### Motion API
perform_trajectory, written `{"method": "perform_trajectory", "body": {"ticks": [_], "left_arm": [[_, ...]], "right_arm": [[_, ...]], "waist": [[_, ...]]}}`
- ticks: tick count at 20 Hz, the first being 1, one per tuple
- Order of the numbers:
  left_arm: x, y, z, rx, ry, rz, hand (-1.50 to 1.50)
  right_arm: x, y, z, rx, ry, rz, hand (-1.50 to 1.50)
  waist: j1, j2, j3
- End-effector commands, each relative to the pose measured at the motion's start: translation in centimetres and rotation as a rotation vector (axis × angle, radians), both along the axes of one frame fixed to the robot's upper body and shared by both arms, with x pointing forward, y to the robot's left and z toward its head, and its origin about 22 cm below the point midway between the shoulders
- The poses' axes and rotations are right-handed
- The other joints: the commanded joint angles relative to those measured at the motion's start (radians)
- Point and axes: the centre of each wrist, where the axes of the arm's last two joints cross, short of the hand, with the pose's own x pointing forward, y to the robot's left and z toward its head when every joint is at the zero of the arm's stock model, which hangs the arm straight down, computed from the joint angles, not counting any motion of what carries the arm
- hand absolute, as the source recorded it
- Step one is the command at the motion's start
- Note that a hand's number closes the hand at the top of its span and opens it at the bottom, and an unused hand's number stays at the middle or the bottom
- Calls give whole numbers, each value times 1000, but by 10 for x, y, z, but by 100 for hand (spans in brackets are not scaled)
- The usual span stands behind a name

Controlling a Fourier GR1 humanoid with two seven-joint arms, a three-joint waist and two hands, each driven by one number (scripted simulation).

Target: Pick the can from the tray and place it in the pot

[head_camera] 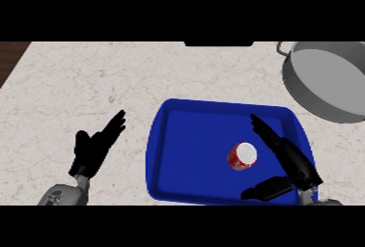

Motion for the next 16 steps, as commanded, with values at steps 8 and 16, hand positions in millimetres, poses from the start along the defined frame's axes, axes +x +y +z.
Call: {"method": "perform_trajectory", "body": {"ticks": [8,16], "left_arm": [[-1,-6,20,8,6,2,0],[0,-2,13,-3,18,3,0]], "right_arm": [[14,8,-65,139,83,-6,-150],[13,4,-84,84,18,70,150]], "waist": [[4,1,0],[6,2,0]]}}
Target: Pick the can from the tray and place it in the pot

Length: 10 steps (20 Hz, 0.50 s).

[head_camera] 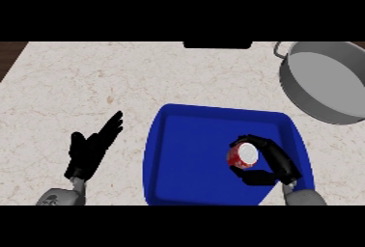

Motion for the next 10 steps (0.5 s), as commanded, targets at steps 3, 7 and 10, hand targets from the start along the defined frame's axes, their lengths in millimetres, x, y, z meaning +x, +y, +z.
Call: {"method": "perform_trajectory", "body": {"ticks": [3,7,10], "left_arm": [[-9,11,1,-3,14,-9,0],[4,-3,7,0,7,-13,0],[6,13,2,11,-13,11,0]], "right_arm": [[-28,19,-28,106,44,-14,150],[-28,18,-37,158,-17,-17,150],[-35,-91,-15,122,-127,-207,150]], "waist": [[5,11,22],[6,14,23],[-13,17,24]]}}
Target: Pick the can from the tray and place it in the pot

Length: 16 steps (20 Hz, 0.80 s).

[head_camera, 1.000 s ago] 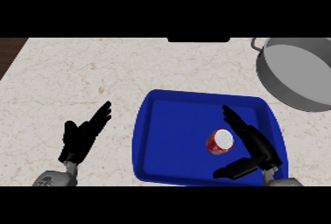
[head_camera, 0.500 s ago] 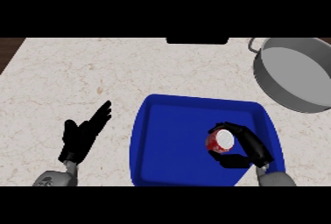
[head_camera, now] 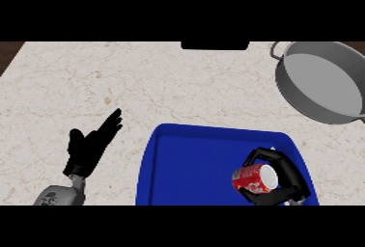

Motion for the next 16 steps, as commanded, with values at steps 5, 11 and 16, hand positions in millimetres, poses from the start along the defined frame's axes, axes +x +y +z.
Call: {"method": "perform_trajectory", "body": {"ticks": [5,11,16], "left_arm": [[-13,5,-10,-7,8,36,0],[-4,-19,-5,-13,3,-19,0],[2,-2,-2,-4,-4,-30,0]], "right_arm": [[-42,-210,44,-49,-114,-517,150],[-72,-306,82,-86,-204,-670,150],[-68,-332,91,-239,-214,-689,150]], "waist": [[-33,30,45],[18,35,48],[46,35,45]]}}
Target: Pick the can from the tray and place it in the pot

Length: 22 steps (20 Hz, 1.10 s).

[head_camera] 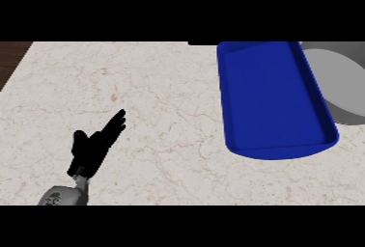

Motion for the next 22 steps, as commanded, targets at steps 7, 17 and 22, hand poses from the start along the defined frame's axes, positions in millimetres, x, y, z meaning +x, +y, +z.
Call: {"method": "perform_trajectory", "body": {"ticks": [7,17,22], "left_arm": [[4,-9,3,1,11,-8,0],[2,7,-5,8,-11,7,0],[-2,4,-16,13,6,-14,0]], "right_arm": [[3,-46,46,-282,-38,-62,150],[87,-29,126,-467,17,-101,150],[131,-5,159,-509,54,-46,150]], "waist": [[8,-3,-2],[1,-7,-6],[7,-5,-7]]}}
